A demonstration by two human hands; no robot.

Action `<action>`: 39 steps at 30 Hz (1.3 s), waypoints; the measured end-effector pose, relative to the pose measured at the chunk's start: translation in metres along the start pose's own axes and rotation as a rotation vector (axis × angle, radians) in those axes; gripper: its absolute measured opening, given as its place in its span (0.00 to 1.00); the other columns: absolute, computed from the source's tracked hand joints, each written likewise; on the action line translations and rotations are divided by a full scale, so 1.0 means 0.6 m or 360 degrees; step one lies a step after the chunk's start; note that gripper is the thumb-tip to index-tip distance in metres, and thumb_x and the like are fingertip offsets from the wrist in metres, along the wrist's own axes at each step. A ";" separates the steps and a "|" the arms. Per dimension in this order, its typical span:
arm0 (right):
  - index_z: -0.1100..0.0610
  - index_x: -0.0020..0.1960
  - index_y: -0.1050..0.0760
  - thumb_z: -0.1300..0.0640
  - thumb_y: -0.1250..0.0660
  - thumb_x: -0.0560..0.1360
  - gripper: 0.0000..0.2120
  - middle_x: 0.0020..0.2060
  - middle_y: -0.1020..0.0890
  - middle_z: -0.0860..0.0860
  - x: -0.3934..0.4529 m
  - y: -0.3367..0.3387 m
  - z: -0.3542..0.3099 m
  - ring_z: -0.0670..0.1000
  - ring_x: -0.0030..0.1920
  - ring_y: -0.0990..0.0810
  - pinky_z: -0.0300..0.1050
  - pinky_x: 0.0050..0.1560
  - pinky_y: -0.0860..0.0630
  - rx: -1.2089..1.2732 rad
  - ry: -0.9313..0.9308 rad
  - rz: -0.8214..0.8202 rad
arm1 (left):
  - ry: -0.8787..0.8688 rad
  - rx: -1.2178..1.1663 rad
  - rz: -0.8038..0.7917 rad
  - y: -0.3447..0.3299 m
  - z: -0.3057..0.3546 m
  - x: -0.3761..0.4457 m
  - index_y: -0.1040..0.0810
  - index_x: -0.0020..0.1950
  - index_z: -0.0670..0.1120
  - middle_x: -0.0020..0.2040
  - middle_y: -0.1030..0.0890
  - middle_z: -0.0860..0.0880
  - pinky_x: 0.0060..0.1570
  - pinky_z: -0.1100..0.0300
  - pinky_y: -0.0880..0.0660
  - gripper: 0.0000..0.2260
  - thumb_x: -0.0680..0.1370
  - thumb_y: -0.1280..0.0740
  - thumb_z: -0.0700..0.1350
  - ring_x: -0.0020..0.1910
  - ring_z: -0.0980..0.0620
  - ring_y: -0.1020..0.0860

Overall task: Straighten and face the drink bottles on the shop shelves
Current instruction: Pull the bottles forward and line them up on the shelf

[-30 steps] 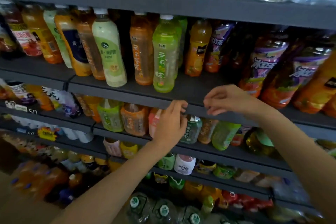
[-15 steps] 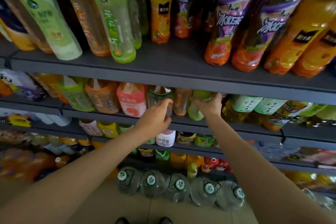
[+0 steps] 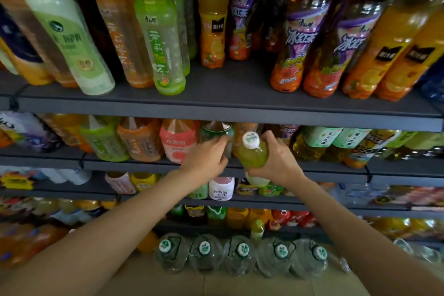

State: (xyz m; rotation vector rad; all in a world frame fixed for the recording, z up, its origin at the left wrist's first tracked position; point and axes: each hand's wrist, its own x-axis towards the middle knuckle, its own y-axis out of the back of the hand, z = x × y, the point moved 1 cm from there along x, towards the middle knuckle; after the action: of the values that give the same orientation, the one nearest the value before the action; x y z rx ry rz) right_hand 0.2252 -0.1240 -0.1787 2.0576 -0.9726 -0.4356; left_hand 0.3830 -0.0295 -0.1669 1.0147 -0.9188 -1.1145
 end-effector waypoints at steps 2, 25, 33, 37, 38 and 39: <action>0.53 0.53 0.37 0.52 0.22 0.61 0.29 0.46 0.23 0.50 -0.010 0.023 -0.064 0.53 0.50 0.25 0.42 0.45 0.32 0.0051 0.0136 0.0004 | -0.0049 -0.0105 0.0280 0.035 -0.015 0.000 0.27 0.63 0.47 0.57 0.21 0.47 0.46 0.50 0.25 0.15 0.76 0.39 0.41 0.53 0.44 0.22; 0.58 0.64 0.35 0.44 0.23 0.64 0.37 0.51 0.20 0.54 0.138 0.077 -0.336 0.57 0.51 0.20 0.57 0.47 0.21 0.0171 0.0063 0.0390 | 0.0681 -0.0703 0.0642 0.217 -0.157 0.072 0.30 0.66 0.42 0.59 0.22 0.44 0.47 0.57 0.31 0.19 0.77 0.33 0.47 0.58 0.45 0.24; 0.61 0.61 0.34 0.43 0.26 0.67 0.33 0.50 0.20 0.56 0.163 0.048 -0.320 0.59 0.44 0.18 0.56 0.45 0.20 0.0063 -0.0062 0.0267 | 0.0723 -0.0523 0.0682 0.203 -0.150 0.114 0.30 0.61 0.41 0.59 0.24 0.40 0.53 0.49 0.29 0.12 0.78 0.37 0.40 0.58 0.39 0.25; 0.60 0.60 0.34 0.43 0.26 0.67 0.32 0.50 0.20 0.56 0.175 0.045 -0.324 0.59 0.43 0.17 0.56 0.44 0.20 0.0074 -0.0056 0.0266 | 0.0697 -0.0498 0.0688 0.199 -0.155 0.124 0.29 0.61 0.42 0.59 0.23 0.41 0.54 0.52 0.31 0.11 0.78 0.38 0.40 0.58 0.40 0.24; 0.60 0.61 0.35 0.42 0.27 0.67 0.33 0.50 0.20 0.56 0.176 0.045 -0.324 0.59 0.43 0.17 0.56 0.44 0.20 0.0067 -0.0060 0.0260 | 0.0659 -0.0510 0.0713 0.199 -0.158 0.119 0.29 0.62 0.42 0.60 0.23 0.43 0.56 0.54 0.33 0.12 0.78 0.38 0.40 0.58 0.42 0.25; 0.61 0.62 0.35 0.42 0.27 0.67 0.34 0.51 0.20 0.56 0.177 0.046 -0.324 0.59 0.43 0.17 0.56 0.44 0.20 0.0054 -0.0066 0.0256 | 0.0613 -0.0520 0.0754 0.199 -0.161 0.111 0.29 0.63 0.43 0.60 0.23 0.44 0.57 0.56 0.36 0.13 0.78 0.38 0.39 0.60 0.43 0.25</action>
State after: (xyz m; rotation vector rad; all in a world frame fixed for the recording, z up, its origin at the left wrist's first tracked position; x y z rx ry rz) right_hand 0.3948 -0.1149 -0.0339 1.9889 -1.1677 -0.3806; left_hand 0.5186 -0.0625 -0.0751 0.6609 -0.5948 -0.6128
